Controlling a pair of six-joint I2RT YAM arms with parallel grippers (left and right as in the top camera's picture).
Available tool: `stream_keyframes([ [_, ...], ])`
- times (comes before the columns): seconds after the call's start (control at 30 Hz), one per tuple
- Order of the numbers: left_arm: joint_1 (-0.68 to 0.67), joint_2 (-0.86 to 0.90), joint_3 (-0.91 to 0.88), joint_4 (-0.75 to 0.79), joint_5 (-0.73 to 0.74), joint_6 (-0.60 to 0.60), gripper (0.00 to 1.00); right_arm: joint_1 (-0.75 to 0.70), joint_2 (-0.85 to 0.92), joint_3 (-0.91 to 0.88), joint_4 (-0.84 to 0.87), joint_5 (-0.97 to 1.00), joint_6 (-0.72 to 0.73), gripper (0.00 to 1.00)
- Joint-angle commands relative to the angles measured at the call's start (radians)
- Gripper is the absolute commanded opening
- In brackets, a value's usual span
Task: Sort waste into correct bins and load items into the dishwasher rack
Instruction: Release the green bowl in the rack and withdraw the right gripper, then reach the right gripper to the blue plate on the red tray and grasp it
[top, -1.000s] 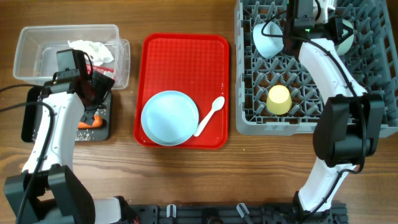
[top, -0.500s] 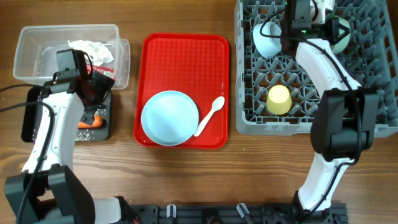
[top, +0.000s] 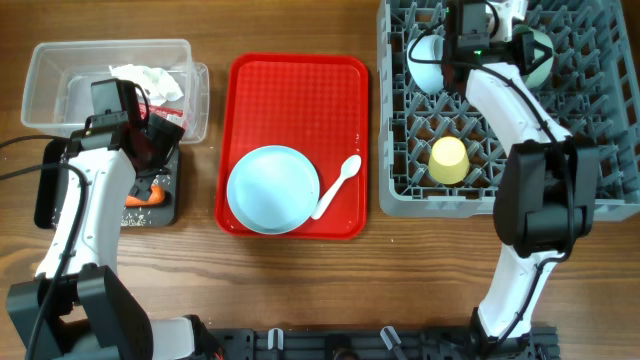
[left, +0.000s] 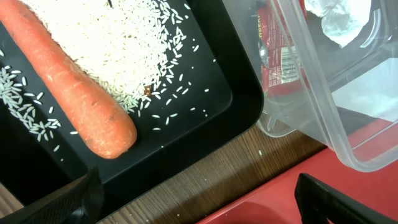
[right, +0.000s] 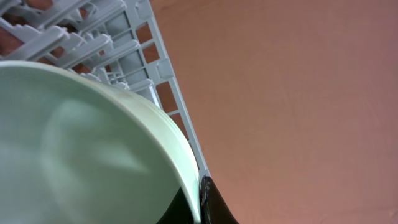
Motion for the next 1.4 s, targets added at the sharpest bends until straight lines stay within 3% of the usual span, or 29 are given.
stream_keyframes([
  [0.0, 0.005, -0.001, -0.002, -0.001, -0.014, -0.009, 1.0, 0.029, 0.04, -0.006, -0.018, -0.051, 0.014, 0.04],
  [0.17, 0.005, -0.001, -0.002, -0.001, -0.014, -0.009, 1.0, 0.068, 0.039, -0.006, -0.017, -0.051, 0.01, 0.07],
  [0.23, 0.005, -0.001, -0.002, -0.001, -0.014, -0.009, 1.0, 0.086, 0.039, -0.006, -0.015, -0.051, -0.019, 0.34],
  [0.3, 0.005, -0.001, -0.002, -0.001, -0.014, -0.009, 1.0, 0.114, 0.039, -0.006, 0.007, -0.075, -0.07, 0.49],
  [0.33, 0.005, -0.001, -0.002, -0.001, -0.014, -0.009, 1.0, 0.128, 0.039, -0.006, 0.011, -0.077, -0.091, 0.67],
  [0.37, 0.005, -0.001, -0.002, -0.001, -0.014, -0.009, 1.0, 0.145, 0.039, -0.006, 0.011, -0.078, -0.089, 0.76],
  [0.43, 0.005, -0.001, -0.002, -0.001, -0.014, -0.009, 1.0, 0.174, 0.039, -0.006, 0.017, -0.089, -0.089, 0.88],
  [0.53, 0.005, -0.001, -0.002, -0.001, -0.014, -0.009, 1.0, 0.193, 0.039, -0.006, 0.078, -0.088, -0.089, 0.98],
  [0.73, 0.005, -0.001, -0.002, -0.001, -0.014, -0.009, 1.0, 0.225, -0.026, -0.004, 0.281, -0.089, -0.128, 1.0],
  [0.87, 0.005, -0.001, -0.002, -0.001, -0.014, -0.009, 1.0, 0.279, -0.161, -0.004, 0.189, -0.204, -0.108, 1.0],
  [0.93, 0.005, -0.001, -0.002, -0.001, -0.014, -0.009, 1.0, 0.336, -0.235, -0.004, 0.013, -0.384, -0.04, 1.0],
  [1.0, 0.005, -0.001, -0.002, -0.001, -0.014, -0.009, 1.0, 0.394, -0.298, -0.004, -0.156, -0.652, 0.118, 0.99],
  [1.07, 0.005, -0.001, -0.002, -0.001, -0.014, -0.009, 1.0, 0.472, -0.352, -0.004, -0.285, -1.191, 0.227, 1.0],
  [1.13, 0.005, -0.001, -0.002, -0.001, -0.014, -0.009, 1.0, 0.511, -0.35, -0.005, -0.293, -1.513, 0.254, 1.0],
  [1.2, 0.005, -0.001, -0.002, -0.001, -0.014, -0.009, 1.0, 0.544, -0.326, -0.005, -0.296, -1.622, 0.389, 1.0],
  [1.37, 0.005, -0.001, -0.002, -0.001, -0.014, -0.009, 1.0, 0.555, -0.232, -0.011, -0.393, -1.618, 0.5, 1.0],
])
